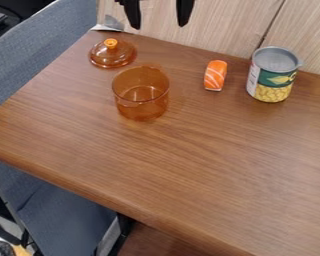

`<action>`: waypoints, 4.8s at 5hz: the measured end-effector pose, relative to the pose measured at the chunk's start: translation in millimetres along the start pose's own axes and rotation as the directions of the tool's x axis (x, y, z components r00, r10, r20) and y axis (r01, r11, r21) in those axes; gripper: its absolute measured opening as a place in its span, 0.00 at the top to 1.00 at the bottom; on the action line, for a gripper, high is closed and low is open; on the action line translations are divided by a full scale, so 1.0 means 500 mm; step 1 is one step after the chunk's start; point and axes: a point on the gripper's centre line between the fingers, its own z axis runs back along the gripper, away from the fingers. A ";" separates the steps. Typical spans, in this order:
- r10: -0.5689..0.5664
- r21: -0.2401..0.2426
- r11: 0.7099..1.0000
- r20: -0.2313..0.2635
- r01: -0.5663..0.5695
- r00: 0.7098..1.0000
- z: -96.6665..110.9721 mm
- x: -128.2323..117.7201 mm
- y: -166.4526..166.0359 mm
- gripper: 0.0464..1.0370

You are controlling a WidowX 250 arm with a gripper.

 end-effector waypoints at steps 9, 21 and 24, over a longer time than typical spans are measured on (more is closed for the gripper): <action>-0.219 -0.039 0.976 -0.244 0.216 0.945 -0.257 -0.004 -0.197 0.04; -0.074 -0.028 0.997 -0.066 0.072 0.995 -0.012 -0.008 -0.094 0.49; -0.169 -0.016 0.986 -0.083 0.168 0.982 0.037 -0.191 -0.009 0.49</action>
